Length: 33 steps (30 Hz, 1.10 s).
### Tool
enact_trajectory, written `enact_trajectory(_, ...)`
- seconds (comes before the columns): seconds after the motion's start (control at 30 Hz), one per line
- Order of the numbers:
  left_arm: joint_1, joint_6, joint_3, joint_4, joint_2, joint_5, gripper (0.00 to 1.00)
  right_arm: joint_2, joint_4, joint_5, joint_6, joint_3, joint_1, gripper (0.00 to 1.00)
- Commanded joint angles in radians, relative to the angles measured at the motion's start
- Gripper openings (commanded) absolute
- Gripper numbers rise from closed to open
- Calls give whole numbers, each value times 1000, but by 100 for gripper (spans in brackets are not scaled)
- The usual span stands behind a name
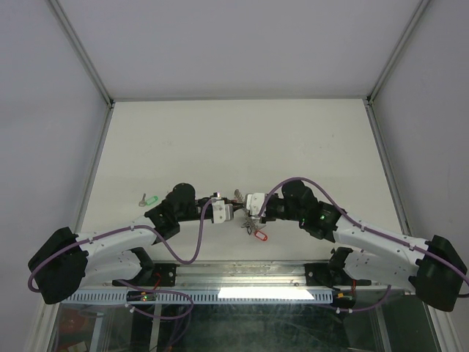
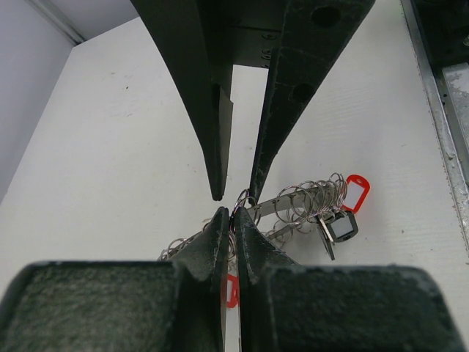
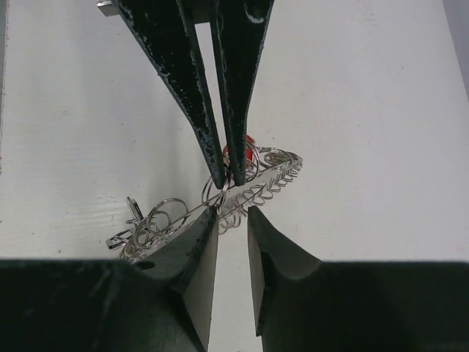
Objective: Put the keys on the keyring
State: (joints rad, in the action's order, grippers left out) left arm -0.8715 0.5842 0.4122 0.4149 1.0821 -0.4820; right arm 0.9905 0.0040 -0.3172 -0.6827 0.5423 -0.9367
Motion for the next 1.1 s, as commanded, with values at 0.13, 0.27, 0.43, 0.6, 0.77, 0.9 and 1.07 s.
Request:
enact_trajectory(0.13, -9, -1, 29, 42, -8, -28, 0, -50, 47, -60, -3, 2, -11, 29)
enact_trajectory(0.27, -9, -3, 33, 41, -2, -38, 0, -42, 60, -52, 5, 1, -13, 28)
enact_trajectory(0.43, -9, -5, 40, 31, 6, -45, 0, -31, 86, -40, 7, 8, -14, 26)
enact_trajectory(0.6, -9, 1, 43, 20, 9, -60, 0, -31, 91, -9, 6, 9, -14, 22)
enact_trajectory(0.77, -9, 10, 48, 8, 10, -71, 0, -37, 95, 4, 2, 7, -14, 17)
enact_trajectory(0.9, -9, 16, 57, 3, 17, -77, 0, -33, 94, -13, 7, 14, -16, 13)
enact_trajectory(1.07, -10, 16, 66, 2, 27, -88, 0, -25, 103, -45, 17, 15, -21, 15)
